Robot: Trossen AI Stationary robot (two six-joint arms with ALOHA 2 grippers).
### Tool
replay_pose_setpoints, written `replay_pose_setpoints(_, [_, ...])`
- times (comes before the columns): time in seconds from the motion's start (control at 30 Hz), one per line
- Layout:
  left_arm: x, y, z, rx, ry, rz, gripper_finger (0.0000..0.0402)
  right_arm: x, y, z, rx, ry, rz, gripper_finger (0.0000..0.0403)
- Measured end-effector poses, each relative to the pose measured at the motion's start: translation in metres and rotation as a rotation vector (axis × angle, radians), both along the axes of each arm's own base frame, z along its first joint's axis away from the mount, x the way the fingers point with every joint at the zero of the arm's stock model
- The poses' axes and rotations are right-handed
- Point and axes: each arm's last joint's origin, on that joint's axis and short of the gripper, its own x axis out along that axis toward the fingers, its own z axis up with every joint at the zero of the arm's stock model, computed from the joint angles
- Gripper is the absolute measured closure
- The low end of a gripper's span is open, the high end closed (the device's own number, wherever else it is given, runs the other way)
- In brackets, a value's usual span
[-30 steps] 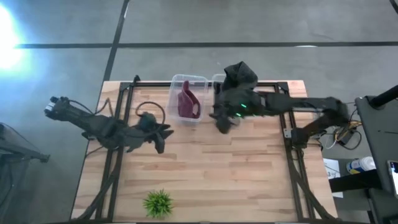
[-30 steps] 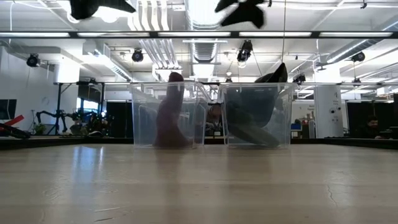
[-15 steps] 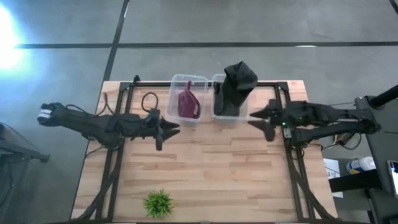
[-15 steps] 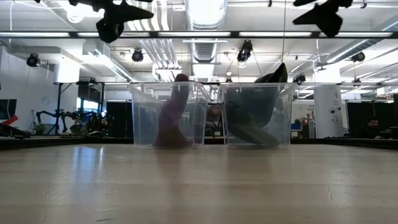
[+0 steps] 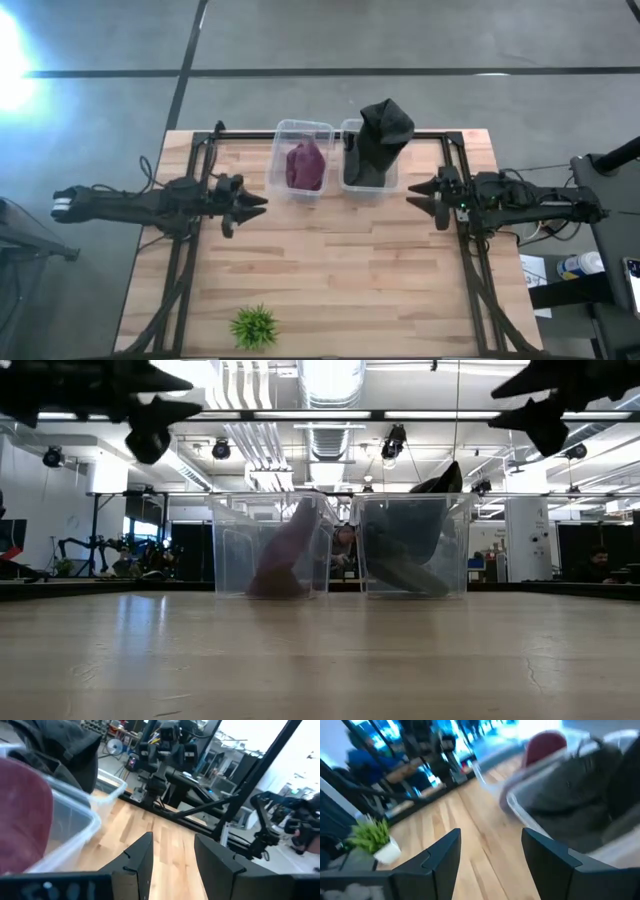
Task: Pick & Place hat
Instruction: Return to Home Position
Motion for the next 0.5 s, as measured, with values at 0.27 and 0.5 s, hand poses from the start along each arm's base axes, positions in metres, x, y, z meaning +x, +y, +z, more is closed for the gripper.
replay_pose_setpoints(0.27, [-0.026,-0.001,-0.04,-0.045,-0.056,-0.003,0.0264,-0.006,0.0,-0.003,-0.052,-0.21,0.0,0.0197])
replay_pose_setpoints(0.5, [-0.035,-0.001,-0.064,-0.057,-0.087,-0.004,0.0264,-0.011,-0.001,-0.011,-0.064,-0.222,0.002,0.0197])
